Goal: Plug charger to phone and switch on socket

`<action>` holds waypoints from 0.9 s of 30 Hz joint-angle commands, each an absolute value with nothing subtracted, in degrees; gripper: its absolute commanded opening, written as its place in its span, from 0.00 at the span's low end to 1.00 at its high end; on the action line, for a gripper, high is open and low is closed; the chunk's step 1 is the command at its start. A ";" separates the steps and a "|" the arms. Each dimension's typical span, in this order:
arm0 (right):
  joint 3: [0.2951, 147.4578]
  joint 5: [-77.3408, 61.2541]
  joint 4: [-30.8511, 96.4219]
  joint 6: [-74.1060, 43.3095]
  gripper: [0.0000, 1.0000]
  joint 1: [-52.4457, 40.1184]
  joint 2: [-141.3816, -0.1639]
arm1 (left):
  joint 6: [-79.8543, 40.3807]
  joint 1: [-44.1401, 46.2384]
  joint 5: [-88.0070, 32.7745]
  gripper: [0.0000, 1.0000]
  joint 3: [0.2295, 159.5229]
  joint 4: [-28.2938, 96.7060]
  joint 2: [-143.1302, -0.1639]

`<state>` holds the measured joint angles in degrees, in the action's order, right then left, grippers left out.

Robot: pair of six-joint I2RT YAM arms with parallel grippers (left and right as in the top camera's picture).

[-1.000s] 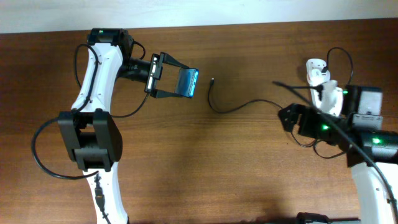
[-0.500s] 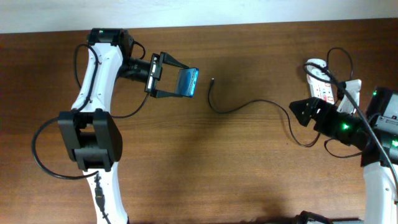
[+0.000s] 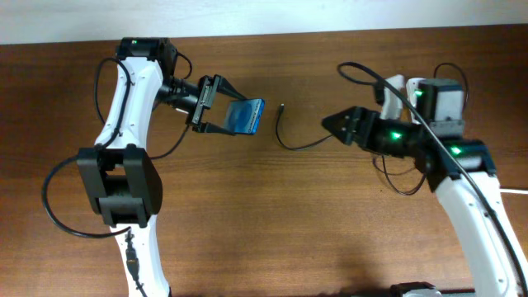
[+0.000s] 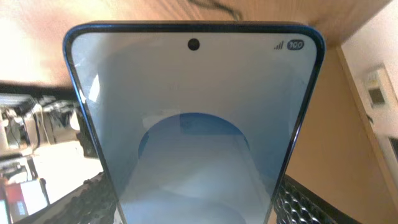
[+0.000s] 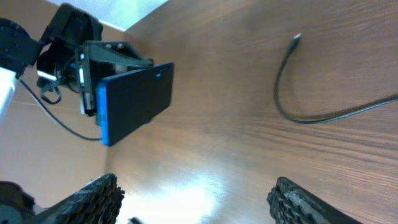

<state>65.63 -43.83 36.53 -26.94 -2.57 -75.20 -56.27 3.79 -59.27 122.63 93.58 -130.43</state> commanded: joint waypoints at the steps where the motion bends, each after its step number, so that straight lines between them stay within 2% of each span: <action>1: 67.09 -43.94 30.02 -32.71 0.78 -7.22 -78.41 | -62.22 4.03 -51.64 0.00 124.22 91.72 -130.43; 6: 67.09 -37.30 21.32 -39.75 0.73 -16.45 -85.36 | -65.36 4.73 -44.38 0.00 124.22 90.72 -130.43; 13: 67.09 -32.03 14.57 -44.47 0.68 -23.31 -90.39 | -66.48 7.49 -39.66 0.00 124.22 90.02 -130.45; 17: 67.09 -30.48 13.96 -47.07 0.61 -25.12 -92.66 | -69.04 10.50 -39.18 0.00 124.22 87.00 -130.45; 22: 67.07 -26.02 13.85 -50.50 0.43 -27.00 -92.66 | -71.22 11.53 -39.31 0.00 124.22 86.98 -130.45; 27: 67.07 -24.45 13.85 -53.06 0.35 -27.90 -93.14 | -71.18 12.10 -39.83 0.00 124.22 87.00 -130.45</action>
